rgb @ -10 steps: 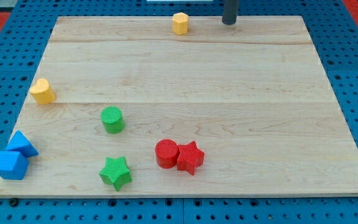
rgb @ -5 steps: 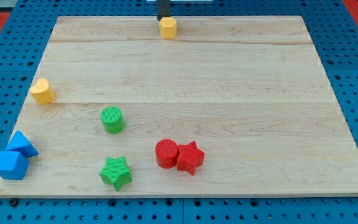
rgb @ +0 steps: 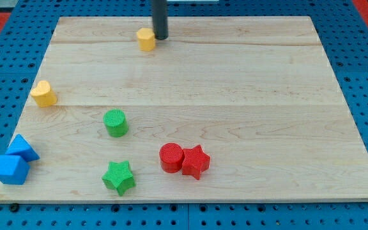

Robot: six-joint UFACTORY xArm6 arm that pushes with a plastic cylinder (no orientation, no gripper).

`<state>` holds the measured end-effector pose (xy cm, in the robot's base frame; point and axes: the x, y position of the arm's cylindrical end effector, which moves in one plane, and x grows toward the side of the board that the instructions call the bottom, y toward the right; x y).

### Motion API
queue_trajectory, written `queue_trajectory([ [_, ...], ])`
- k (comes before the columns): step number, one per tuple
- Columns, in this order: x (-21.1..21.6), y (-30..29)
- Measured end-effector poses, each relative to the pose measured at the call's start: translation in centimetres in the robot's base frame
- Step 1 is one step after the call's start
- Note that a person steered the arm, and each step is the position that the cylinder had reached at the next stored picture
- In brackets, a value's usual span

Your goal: Place the yellow hexagon above the yellow heart

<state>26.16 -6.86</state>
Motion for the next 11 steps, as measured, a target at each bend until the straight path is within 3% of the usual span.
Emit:
queue_trajectory([
  [2,1.6,-8.5],
  [5,3.0,-14.7],
  [7,3.4,-16.4],
  [11,8.2,-18.7],
])
